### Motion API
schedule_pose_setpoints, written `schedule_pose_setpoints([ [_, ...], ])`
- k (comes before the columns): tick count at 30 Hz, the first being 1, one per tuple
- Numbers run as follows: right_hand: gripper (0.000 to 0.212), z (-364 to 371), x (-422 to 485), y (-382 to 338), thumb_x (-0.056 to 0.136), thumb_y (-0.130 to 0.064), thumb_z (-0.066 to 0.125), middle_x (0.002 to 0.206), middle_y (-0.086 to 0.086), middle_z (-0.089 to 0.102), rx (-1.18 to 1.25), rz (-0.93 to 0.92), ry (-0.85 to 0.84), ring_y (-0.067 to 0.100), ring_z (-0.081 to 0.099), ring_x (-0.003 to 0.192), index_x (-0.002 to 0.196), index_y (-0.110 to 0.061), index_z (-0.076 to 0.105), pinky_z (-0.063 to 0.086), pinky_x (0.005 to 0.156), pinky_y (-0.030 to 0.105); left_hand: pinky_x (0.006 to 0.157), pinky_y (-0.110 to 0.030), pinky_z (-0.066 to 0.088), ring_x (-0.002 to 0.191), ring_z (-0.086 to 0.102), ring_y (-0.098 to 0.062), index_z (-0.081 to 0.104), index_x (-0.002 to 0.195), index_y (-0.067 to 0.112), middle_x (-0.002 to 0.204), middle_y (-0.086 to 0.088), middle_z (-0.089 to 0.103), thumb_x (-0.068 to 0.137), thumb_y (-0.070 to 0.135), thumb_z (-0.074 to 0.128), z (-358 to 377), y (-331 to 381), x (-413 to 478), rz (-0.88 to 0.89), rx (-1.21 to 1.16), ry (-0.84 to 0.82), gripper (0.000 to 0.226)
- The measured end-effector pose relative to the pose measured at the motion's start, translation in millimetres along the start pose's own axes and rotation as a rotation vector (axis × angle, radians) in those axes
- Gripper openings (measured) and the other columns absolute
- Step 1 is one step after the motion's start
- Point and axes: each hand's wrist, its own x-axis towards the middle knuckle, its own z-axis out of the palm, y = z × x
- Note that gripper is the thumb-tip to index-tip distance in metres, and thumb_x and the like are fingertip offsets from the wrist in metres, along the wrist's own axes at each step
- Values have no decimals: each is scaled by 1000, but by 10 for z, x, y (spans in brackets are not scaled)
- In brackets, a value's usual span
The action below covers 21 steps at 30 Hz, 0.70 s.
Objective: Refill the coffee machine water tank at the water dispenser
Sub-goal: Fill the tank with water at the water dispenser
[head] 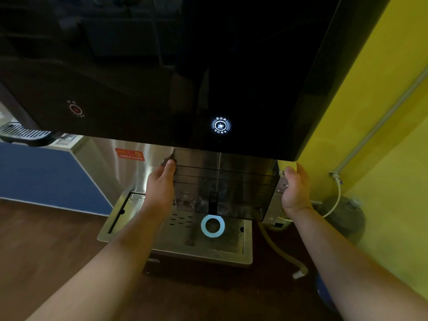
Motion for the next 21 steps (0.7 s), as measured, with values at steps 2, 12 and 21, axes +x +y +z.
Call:
schedule_pose_setpoints([
  [2, 14, 3, 7, -15, 84, -24, 41, 65, -16, 64, 1, 2, 1, -6, 58, 60, 84, -19, 54, 45, 59, 11, 63, -13, 51, 64, 68, 14, 58, 93, 29, 63, 27, 71, 109, 24, 38, 8, -6, 11, 4, -15, -5, 26],
  [12, 12, 44, -1, -71, 86, -20, 42, 66, -19, 65, 8, -3, 8, -7, 59, 63, 85, -19, 54, 44, 62, 8, 64, -11, 51, 71, 70, 11, 60, 99, 27, 71, 24, 75, 109, 24, 38, -27, -5, 27, 4, -15, -5, 25],
  [21, 29, 67, -35, -125, 97, -13, 47, 81, -12, 52, 49, 14, 18, 7, 51, 83, 123, 1, 52, 41, 60, 3, 59, -8, 51, 69, 70, 11, 60, 98, 25, 68, 24, 74, 109, 21, 38, -7, 34, 7, 0, -54, -3, 25],
])
